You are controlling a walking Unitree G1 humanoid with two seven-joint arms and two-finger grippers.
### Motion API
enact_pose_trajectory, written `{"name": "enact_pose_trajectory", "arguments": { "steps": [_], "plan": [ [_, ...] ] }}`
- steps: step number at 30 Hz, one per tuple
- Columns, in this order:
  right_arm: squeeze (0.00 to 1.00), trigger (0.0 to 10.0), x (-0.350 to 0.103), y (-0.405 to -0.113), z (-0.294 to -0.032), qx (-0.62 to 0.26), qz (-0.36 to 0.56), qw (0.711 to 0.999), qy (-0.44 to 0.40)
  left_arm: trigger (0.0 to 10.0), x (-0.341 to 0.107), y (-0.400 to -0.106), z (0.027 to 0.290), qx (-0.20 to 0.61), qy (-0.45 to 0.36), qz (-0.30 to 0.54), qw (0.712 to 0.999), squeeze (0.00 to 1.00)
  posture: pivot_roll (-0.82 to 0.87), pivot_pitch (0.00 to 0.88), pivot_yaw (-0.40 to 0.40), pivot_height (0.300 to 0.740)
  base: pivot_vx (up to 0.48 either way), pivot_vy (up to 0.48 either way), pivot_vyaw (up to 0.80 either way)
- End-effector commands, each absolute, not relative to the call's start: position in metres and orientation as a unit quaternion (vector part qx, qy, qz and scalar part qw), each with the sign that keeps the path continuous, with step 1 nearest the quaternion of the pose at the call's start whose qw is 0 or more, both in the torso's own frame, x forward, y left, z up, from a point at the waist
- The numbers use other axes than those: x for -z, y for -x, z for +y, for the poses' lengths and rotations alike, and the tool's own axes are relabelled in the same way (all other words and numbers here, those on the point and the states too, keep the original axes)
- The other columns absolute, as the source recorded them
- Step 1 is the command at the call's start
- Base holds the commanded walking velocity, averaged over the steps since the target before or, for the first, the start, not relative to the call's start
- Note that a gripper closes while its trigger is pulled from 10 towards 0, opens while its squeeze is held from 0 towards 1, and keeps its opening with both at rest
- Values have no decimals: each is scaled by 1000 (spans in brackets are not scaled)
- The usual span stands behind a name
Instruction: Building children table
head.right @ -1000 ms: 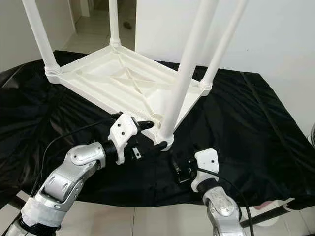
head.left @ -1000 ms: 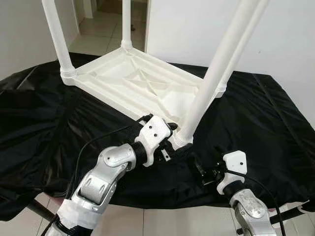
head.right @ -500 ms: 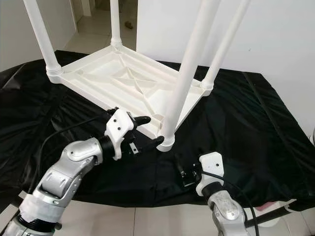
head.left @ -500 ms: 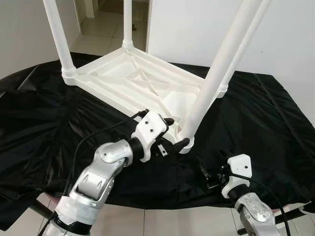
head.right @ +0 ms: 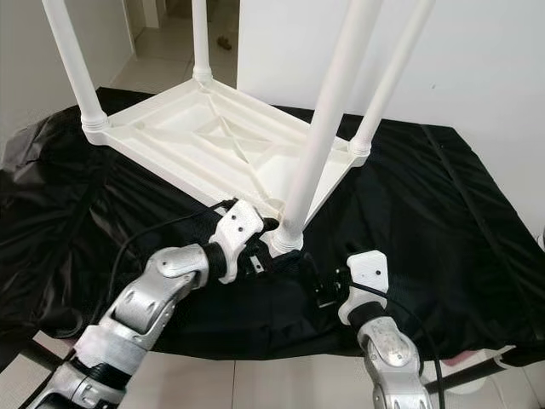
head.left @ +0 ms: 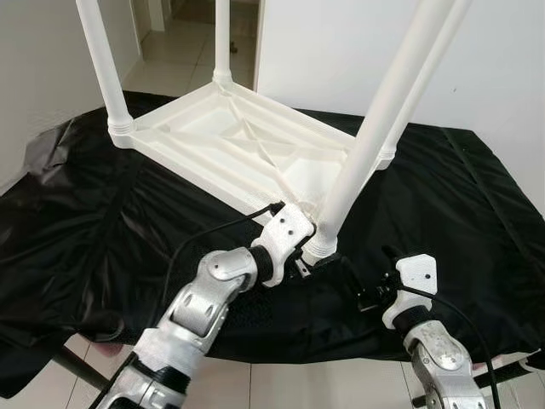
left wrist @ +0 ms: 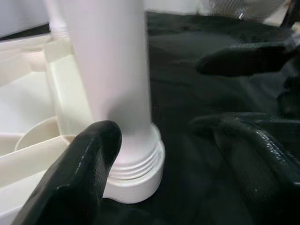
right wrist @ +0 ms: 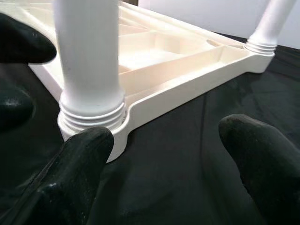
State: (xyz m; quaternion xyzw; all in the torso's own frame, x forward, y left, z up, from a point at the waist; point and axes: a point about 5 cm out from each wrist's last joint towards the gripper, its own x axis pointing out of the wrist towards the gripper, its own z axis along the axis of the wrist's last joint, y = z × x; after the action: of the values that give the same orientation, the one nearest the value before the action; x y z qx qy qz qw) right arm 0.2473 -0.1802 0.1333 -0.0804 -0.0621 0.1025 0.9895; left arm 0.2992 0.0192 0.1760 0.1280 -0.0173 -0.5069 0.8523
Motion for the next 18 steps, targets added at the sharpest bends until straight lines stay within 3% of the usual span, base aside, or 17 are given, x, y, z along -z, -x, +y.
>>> {"name": "enact_pose_trajectory", "arguments": {
  "steps": [1, 7, 18],
  "plan": [
    [0, 10000, -133, -246, -183, -93, -58, 991, 73, 10000, -177, -309, 23, 410, -130, -23, 903, 0, -34, 90, -57, 740, 0, 0, 0],
    [0, 10000, -130, -244, -183, -88, -53, 992, 70, 10000, -179, -316, 23, 385, -136, -22, 913, 0, -38, 90, -53, 740, 0, 0, 0],
    [0, 10000, -109, -228, -209, -38, -8, 996, 82, 10000, -190, -332, 22, 342, -133, -31, 930, 0, -68, 97, -37, 740, 0, 0, 0]
  ]
}}
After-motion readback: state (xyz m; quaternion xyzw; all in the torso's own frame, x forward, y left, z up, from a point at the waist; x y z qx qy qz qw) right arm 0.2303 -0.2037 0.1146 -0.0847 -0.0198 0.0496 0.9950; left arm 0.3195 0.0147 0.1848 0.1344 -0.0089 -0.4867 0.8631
